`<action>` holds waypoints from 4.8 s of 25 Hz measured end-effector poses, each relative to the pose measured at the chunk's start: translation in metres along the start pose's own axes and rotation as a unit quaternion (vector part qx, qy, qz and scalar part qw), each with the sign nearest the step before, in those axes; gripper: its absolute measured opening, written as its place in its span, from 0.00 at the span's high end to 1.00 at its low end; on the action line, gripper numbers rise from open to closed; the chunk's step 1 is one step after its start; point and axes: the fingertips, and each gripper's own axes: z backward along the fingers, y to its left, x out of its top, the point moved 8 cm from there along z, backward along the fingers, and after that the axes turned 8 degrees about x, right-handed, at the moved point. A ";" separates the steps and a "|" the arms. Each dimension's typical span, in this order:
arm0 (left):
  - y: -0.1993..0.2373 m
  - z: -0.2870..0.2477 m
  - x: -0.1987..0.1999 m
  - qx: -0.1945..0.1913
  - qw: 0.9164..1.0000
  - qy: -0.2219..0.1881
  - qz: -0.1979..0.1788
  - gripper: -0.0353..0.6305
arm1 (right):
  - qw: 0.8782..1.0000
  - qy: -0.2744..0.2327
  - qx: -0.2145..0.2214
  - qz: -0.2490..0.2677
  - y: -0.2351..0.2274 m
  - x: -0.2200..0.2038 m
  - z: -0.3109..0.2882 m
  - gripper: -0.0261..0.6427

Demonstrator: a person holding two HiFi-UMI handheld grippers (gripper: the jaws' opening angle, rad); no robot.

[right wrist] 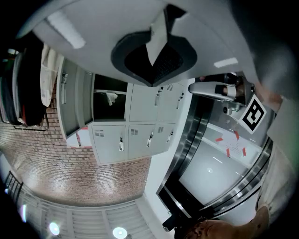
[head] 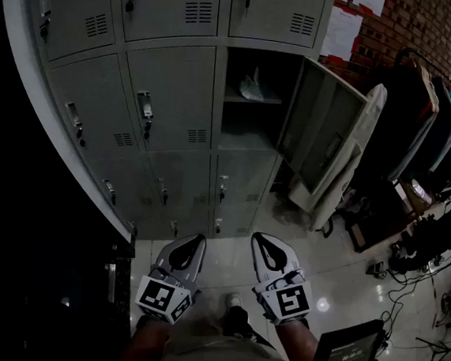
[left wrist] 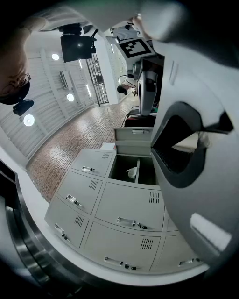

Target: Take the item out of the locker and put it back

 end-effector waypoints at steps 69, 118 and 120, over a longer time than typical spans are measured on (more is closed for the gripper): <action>0.163 -0.297 0.029 0.026 0.999 -0.021 -0.022 0.94 | 0.998 -0.034 -0.010 0.044 -0.279 0.008 -0.270 0.95; 0.066 -0.187 0.020 0.042 0.999 -0.030 -0.014 0.94 | 0.998 -0.039 0.028 0.042 -0.183 0.013 -0.141 0.95; 0.074 -0.187 0.021 0.041 0.999 -0.029 -0.013 0.94 | 0.998 -0.040 0.021 0.042 -0.184 0.013 -0.148 0.95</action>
